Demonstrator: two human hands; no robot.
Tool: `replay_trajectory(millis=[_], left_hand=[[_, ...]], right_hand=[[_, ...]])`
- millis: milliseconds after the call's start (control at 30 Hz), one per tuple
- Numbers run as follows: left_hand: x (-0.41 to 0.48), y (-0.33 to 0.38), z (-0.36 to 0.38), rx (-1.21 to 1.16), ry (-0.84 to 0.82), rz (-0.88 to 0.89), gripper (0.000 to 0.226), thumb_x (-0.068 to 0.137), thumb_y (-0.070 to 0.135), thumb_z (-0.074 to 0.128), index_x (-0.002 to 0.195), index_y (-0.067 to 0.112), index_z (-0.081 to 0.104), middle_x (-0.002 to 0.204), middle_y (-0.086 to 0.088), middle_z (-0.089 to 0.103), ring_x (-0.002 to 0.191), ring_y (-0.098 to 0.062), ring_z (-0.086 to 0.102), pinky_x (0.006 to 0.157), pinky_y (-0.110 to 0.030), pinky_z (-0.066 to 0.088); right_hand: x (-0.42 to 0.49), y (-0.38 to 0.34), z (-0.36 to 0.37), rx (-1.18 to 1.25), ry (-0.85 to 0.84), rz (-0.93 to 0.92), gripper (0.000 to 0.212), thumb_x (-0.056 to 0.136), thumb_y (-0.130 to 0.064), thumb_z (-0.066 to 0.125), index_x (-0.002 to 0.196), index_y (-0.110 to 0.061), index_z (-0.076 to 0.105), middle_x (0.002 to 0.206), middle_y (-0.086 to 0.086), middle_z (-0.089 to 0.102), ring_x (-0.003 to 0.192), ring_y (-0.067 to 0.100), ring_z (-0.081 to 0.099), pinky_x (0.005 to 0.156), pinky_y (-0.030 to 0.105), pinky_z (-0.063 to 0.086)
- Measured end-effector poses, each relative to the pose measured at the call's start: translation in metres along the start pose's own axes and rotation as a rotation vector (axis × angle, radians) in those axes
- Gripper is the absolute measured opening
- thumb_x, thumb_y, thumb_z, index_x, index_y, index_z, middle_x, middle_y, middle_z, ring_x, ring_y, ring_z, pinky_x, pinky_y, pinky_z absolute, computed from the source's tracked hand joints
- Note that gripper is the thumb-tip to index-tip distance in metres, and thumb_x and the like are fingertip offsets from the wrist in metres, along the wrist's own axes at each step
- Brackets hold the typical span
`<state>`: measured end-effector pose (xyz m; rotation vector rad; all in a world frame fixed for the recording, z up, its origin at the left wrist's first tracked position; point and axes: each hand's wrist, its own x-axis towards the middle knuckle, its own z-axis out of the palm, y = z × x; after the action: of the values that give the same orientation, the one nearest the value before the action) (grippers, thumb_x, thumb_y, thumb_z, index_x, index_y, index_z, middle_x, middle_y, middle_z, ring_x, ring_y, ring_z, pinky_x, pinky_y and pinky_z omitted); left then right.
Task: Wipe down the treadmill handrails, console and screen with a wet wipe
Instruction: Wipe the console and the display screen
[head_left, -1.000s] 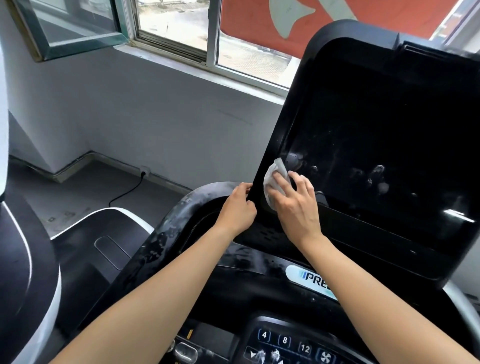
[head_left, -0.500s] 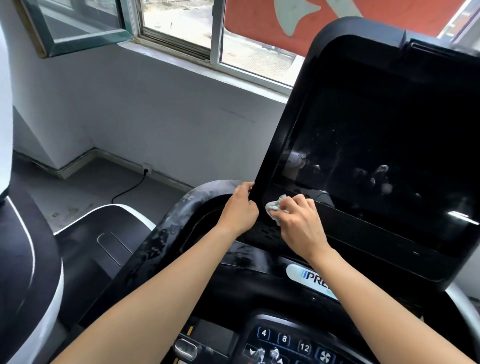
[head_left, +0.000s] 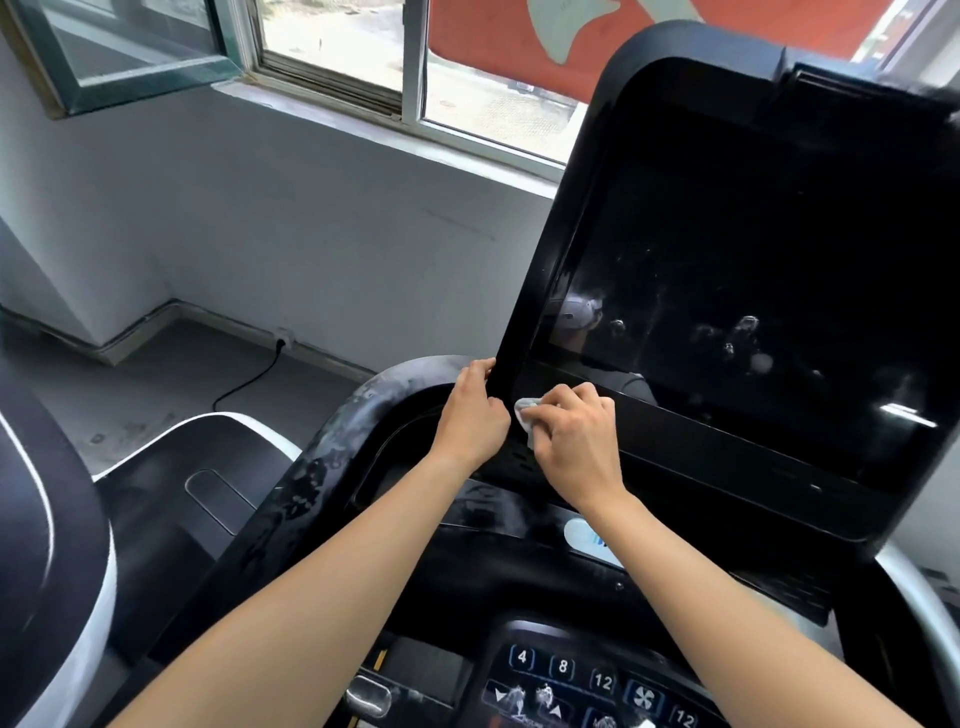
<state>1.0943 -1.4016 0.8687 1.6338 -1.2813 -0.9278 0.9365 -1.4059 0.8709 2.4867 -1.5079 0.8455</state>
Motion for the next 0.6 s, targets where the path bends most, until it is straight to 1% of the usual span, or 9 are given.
replay_trajectory(millis=[67, 167, 300, 367, 433, 533, 600], left_hand=[[0.0, 0.0, 0.0, 0.003, -0.007, -0.006, 0.058, 0.093, 0.003, 0.046, 0.149, 0.019, 0.044, 0.15, 0.002, 0.049, 0.135, -0.018, 0.049, 0.111, -0.034, 0.043], [0.002, 0.0, -0.002, -0.009, -0.016, -0.011, 0.057, 0.093, 0.004, 0.046, 0.147, 0.021, 0.046, 0.148, 0.002, 0.051, 0.133, -0.019, 0.052, 0.111, -0.038, 0.045], [0.001, 0.0, -0.003, -0.02, -0.022, -0.016, 0.057, 0.094, 0.003, 0.044, 0.147, 0.021, 0.045, 0.148, 0.003, 0.051, 0.135, -0.017, 0.049, 0.112, -0.036, 0.044], [0.0, 0.0, -0.002, -0.027, -0.019, -0.019, 0.058, 0.094, 0.003, 0.044, 0.148, 0.022, 0.045, 0.149, 0.003, 0.051, 0.137, -0.016, 0.048, 0.114, -0.037, 0.043], [-0.001, 0.0, -0.002, -0.028, -0.018, -0.014, 0.058, 0.094, 0.004, 0.046, 0.149, 0.022, 0.044, 0.149, 0.003, 0.05, 0.137, -0.017, 0.048, 0.114, -0.039, 0.043], [0.0, 0.0, -0.003, -0.03, -0.027, -0.011, 0.056, 0.095, 0.005, 0.047, 0.148, 0.022, 0.044, 0.148, 0.002, 0.05, 0.133, -0.018, 0.051, 0.11, -0.038, 0.045], [0.002, 0.0, -0.005, -0.026, -0.03, -0.009, 0.053, 0.096, 0.005, 0.046, 0.146, 0.022, 0.046, 0.146, 0.002, 0.052, 0.131, -0.018, 0.052, 0.109, -0.037, 0.046]], right_hand=[[0.006, -0.011, 0.002, 0.019, -0.013, 0.027, 0.015, 0.089, -0.016, 0.072, 0.088, -0.027, 0.081, 0.084, -0.011, 0.063, 0.083, 0.018, 0.049, 0.074, 0.033, 0.03], [0.007, -0.012, 0.005, 0.043, -0.029, 0.04, 0.013, 0.09, -0.018, 0.072, 0.09, -0.028, 0.082, 0.085, -0.012, 0.065, 0.084, 0.018, 0.05, 0.075, 0.034, 0.033], [-0.002, 0.006, 0.004, 0.012, -0.014, -0.007, 0.013, 0.086, -0.017, 0.077, 0.089, -0.029, 0.081, 0.088, -0.014, 0.066, 0.084, 0.018, 0.052, 0.077, 0.032, 0.029], [-0.003, 0.007, 0.004, 0.012, 0.004, -0.021, 0.012, 0.087, -0.017, 0.078, 0.09, -0.028, 0.081, 0.087, -0.013, 0.066, 0.083, 0.018, 0.051, 0.076, 0.032, 0.029], [-0.001, 0.002, 0.007, 0.026, 0.013, -0.038, 0.01, 0.09, -0.021, 0.073, 0.093, -0.026, 0.081, 0.087, -0.011, 0.065, 0.082, 0.019, 0.051, 0.074, 0.034, 0.031], [0.003, -0.004, 0.01, -0.021, 0.004, -0.118, 0.025, 0.097, -0.031, 0.056, 0.096, -0.024, 0.08, 0.087, -0.008, 0.064, 0.082, 0.02, 0.05, 0.072, 0.036, 0.033], [0.004, 0.002, 0.008, -0.106, -0.018, -0.222, 0.018, 0.097, -0.026, 0.059, 0.102, -0.023, 0.077, 0.09, -0.005, 0.063, 0.082, 0.022, 0.05, 0.071, 0.038, 0.036]])
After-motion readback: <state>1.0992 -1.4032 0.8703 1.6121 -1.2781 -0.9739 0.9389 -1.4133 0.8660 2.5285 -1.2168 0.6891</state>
